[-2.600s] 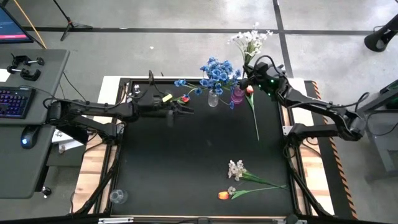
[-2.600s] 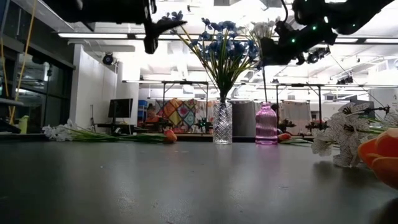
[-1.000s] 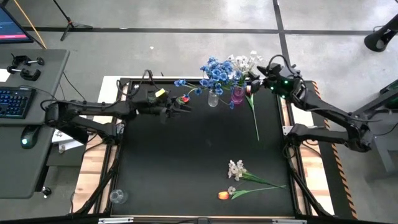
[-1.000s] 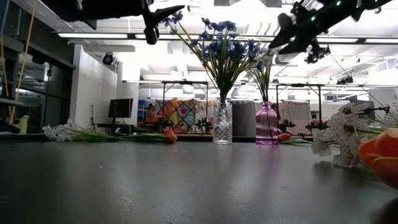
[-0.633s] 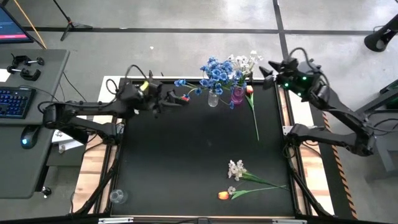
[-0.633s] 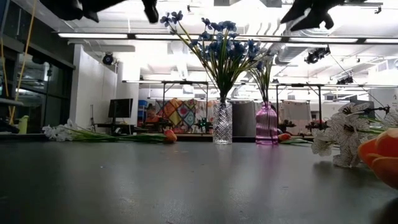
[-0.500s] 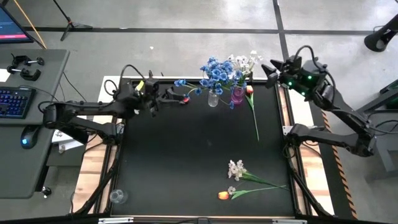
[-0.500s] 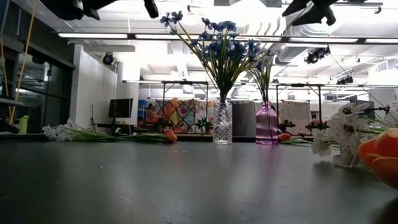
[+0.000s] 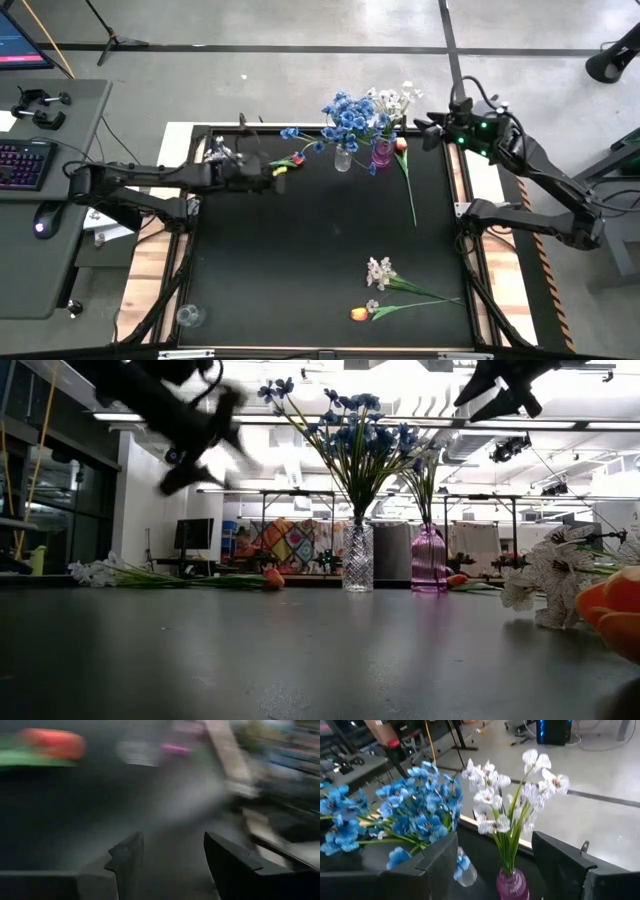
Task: Sort flowers into vase by color
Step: Put the top white flowers into the purple vase
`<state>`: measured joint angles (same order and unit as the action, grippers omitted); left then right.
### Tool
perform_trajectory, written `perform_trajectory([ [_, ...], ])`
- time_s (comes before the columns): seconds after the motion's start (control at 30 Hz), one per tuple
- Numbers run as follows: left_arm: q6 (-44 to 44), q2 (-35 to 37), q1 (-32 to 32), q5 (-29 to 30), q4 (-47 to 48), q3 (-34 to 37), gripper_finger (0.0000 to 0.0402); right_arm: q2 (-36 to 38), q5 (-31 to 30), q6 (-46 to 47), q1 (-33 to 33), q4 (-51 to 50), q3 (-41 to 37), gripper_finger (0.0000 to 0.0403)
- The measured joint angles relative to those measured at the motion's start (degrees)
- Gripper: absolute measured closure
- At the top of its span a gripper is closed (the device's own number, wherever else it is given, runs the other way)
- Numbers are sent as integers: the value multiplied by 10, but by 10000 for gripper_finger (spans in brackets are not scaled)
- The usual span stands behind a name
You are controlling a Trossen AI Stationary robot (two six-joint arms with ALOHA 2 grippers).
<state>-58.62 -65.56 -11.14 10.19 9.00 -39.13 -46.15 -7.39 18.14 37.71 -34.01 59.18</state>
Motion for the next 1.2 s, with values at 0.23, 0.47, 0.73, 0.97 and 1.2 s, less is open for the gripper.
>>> perform_trajectory([
  [0.23, -21, -4, -91, 190, 116, 1, 204, -18, 1, -4, 0, -9, 0, 160],
  [0.47, 84, -106, -241, 79, 106, -19, 204, -64, 1, -6, 0, -9, 0, 160],
  [0.73, 130, -232, -259, 82, 138, -93, 204, -101, 1, 6, -12, -9, 0, 160],
  [0.97, 176, -310, -254, 116, 184, -152, 204, -101, 1, 15, -28, -9, 0, 160],
  [1.2, 223, -367, -216, 121, 275, -185, 204, -101, 1, 30, -41, -9, 0, 160],
])
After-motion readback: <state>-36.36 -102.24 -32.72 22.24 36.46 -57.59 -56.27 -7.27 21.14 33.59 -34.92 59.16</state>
